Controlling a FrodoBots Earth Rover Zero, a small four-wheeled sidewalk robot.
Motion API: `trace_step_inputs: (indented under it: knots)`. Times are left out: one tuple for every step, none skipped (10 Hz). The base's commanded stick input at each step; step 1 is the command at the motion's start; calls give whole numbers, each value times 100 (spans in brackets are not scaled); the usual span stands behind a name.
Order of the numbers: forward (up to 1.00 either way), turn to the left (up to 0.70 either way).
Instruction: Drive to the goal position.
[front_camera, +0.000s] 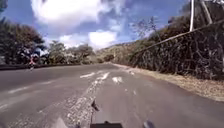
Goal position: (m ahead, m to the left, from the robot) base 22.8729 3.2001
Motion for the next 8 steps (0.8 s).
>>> trace_step_inputs:
  knots:
    - [63, -32]
    - [63, -32]
    - [63, -32]
    - [63, -17]
    - [63, -8]
    - [63, 0]
    - [63, 0]
    - [63, 0]
